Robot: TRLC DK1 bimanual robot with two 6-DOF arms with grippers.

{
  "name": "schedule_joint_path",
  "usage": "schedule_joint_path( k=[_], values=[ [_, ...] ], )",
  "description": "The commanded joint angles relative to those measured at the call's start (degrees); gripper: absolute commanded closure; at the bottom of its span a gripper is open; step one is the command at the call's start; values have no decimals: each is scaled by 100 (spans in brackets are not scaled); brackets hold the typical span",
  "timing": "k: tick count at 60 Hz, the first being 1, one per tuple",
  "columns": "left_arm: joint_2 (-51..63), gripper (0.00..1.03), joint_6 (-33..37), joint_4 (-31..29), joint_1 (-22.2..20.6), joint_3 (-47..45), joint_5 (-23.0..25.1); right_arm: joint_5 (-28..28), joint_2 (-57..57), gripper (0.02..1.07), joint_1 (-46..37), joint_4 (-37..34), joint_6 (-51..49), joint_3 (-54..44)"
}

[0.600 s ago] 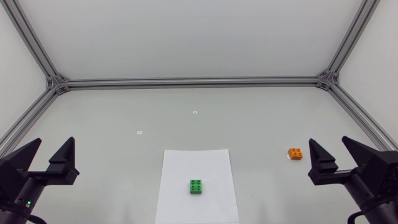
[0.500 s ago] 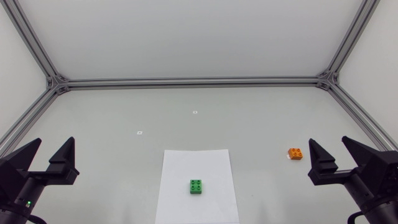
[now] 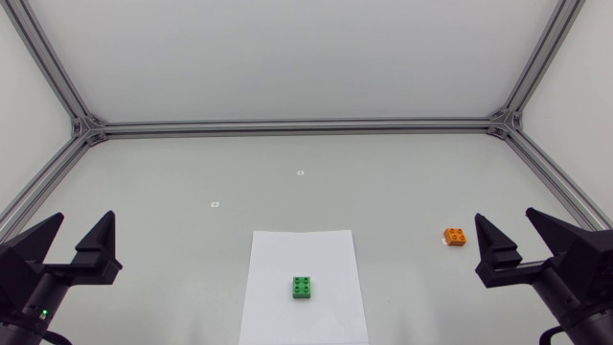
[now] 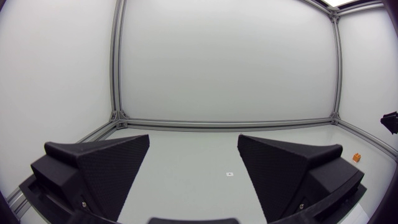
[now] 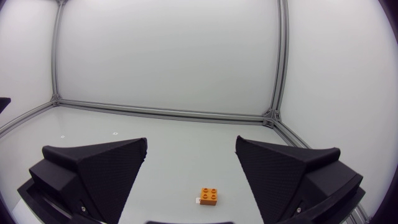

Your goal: Pick up the orange 2x2 brick with the right arm and stack it on top of the green 2x2 brick in the center

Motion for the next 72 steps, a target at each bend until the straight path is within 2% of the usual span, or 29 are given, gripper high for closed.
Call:
schedule_joint_path(
  k=[1, 26, 39, 52, 61, 67, 72],
  values=[
    [-45, 4, 73, -84, 9, -235, 23, -28, 76, 6, 57, -155, -55, 318],
    [-45, 4, 73, -84, 9, -235, 23, -10, 2581, 6, -242, -208, 15, 1891],
    [-45, 4, 73, -76, 9, -235, 23, -90, 4207, 6, -611, -1360, 287, 3113],
    [-45, 4, 73, -84, 9, -235, 23, -221, 5314, 6, -717, -2414, 279, 4018],
    [-45, 4, 73, -84, 9, -235, 23, -257, 6000, 6, -778, -2836, 76, 4387],
    [-45, 4, 73, -76, 9, -235, 23, -599, 6439, 6, -910, -3029, -55, 4554],
    [-45, 4, 73, -84, 9, -235, 23, -626, 6764, 6, -901, -3152, -55, 4669]
  ],
)
